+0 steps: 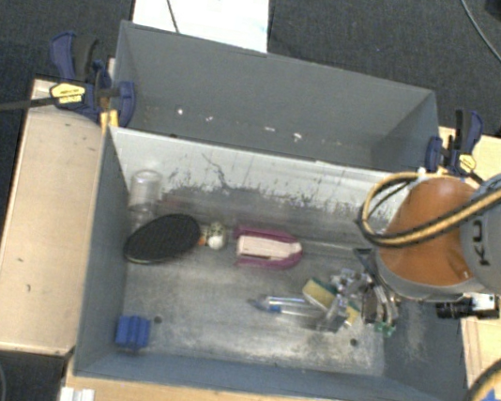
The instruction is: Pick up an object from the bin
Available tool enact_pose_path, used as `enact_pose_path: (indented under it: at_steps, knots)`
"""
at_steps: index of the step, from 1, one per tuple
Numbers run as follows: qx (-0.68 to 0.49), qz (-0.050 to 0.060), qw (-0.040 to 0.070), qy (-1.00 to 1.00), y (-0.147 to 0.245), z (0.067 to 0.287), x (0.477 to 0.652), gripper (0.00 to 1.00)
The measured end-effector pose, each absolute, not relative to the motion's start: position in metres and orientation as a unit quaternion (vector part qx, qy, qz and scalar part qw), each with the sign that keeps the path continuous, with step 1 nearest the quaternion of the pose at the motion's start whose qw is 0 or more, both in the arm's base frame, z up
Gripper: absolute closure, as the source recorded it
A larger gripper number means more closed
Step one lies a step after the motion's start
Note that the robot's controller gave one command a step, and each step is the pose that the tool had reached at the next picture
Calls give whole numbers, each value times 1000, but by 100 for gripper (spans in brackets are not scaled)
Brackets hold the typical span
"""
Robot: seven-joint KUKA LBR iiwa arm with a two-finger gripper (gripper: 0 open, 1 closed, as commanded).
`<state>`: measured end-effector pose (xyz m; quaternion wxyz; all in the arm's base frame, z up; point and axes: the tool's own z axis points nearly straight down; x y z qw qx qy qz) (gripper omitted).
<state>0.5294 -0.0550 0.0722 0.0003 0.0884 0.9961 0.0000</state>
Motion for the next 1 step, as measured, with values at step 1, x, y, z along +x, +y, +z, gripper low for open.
enact_pose_path:
  at_steps: [1]
  knots:
    - [83, 0, 7, 997, -50, 232, 594, 100]
